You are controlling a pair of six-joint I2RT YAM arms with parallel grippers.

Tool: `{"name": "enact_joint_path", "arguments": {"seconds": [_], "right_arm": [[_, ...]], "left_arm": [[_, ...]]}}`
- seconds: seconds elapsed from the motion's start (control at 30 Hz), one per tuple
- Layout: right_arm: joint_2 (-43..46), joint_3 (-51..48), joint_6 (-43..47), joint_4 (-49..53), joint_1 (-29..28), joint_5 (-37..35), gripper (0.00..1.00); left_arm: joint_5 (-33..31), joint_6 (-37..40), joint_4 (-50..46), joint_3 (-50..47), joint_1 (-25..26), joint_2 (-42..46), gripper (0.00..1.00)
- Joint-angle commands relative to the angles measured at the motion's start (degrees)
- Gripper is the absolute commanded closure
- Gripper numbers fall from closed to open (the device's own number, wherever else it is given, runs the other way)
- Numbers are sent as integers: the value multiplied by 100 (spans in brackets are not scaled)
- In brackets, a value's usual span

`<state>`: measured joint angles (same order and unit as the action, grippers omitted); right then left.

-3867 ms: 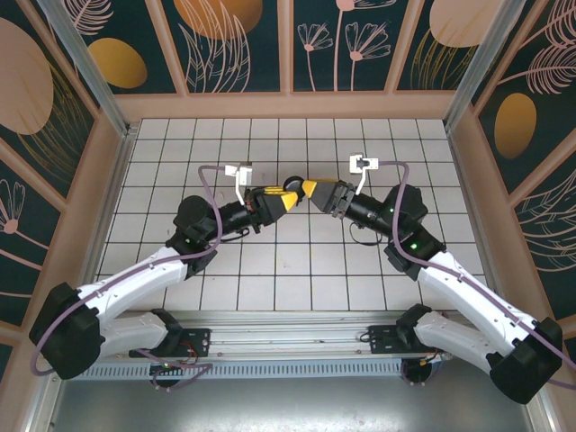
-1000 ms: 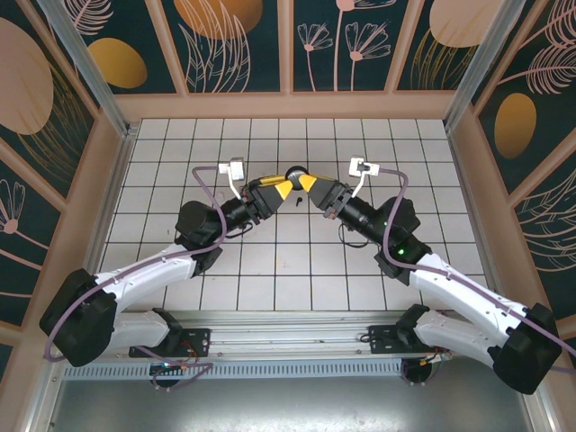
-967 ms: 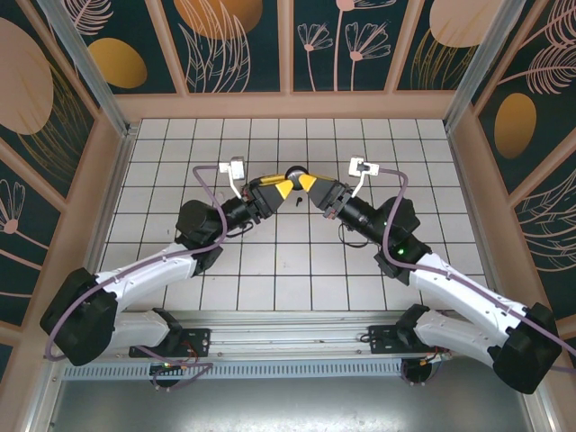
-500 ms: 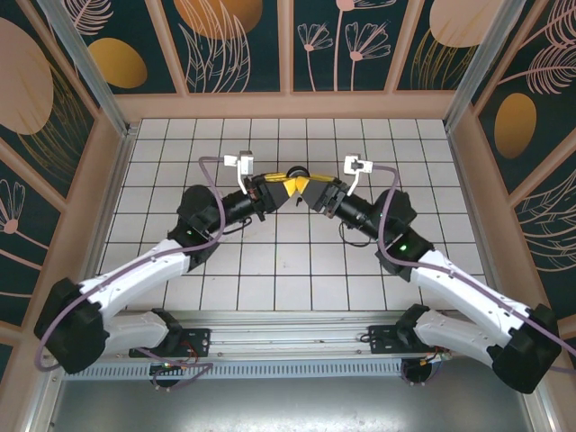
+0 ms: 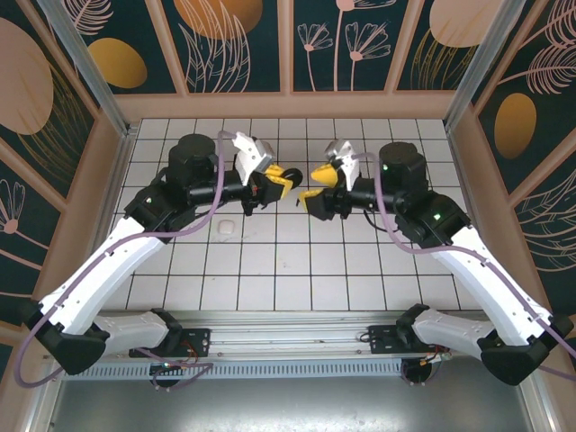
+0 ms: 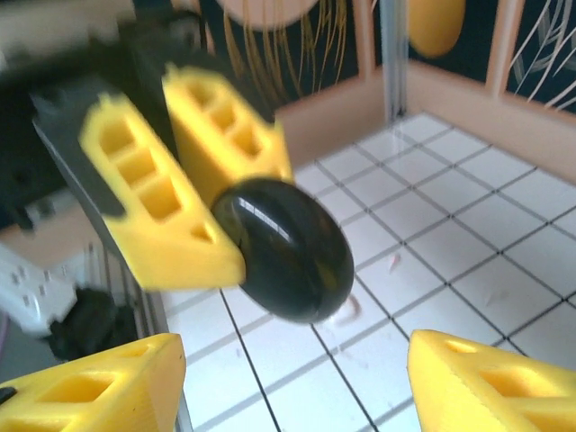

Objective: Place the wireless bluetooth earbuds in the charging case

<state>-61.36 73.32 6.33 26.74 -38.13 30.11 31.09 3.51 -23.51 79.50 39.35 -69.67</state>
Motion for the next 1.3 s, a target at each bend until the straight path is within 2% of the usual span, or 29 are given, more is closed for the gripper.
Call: {"name": "enact_joint_path", "arguments": {"seconds": [0.0, 0.13, 0.2, 0.53, 0.63, 0.87, 1.0, 1.03, 1.13, 1.27], "right_arm": [[86, -145, 1020, 347, -33, 309, 34], [35, -136, 1413, 292, -97, 338, 34], [-37, -46, 1634, 353, -128, 353, 35], [-542, 411, 2264, 811, -299, 1174, 45], [-630, 489, 2326, 828, -369, 1415, 50], [-799, 482, 2248, 712, -528, 1643, 69], [-825, 356, 1851, 325, -537, 1868, 88], [-807, 298, 1721, 197, -538, 1900, 91], [-627, -77, 1143, -566, -503, 1928, 96], [-125, -1224, -361, -2711, -320, 1862, 97]], "left_arm": [[373, 923, -1279, 393, -16, -57, 100], [508, 1301, -2064, 808, -19, -334, 100], [692, 1774, -2456, 949, -24, -449, 100], [1147, 2423, -2589, 1013, -19, -395, 100], [1201, 2533, -2993, 1185, -20, -499, 100], [1277, 2609, -3205, 1239, -20, -505, 100], [1166, 2590, -3177, 1238, -17, -448, 100], [1106, 2550, -3128, 1235, -16, -436, 98], [695, 2168, -2681, 1147, -18, -239, 69], [38, 1262, -861, 280, -70, 542, 35]]}}
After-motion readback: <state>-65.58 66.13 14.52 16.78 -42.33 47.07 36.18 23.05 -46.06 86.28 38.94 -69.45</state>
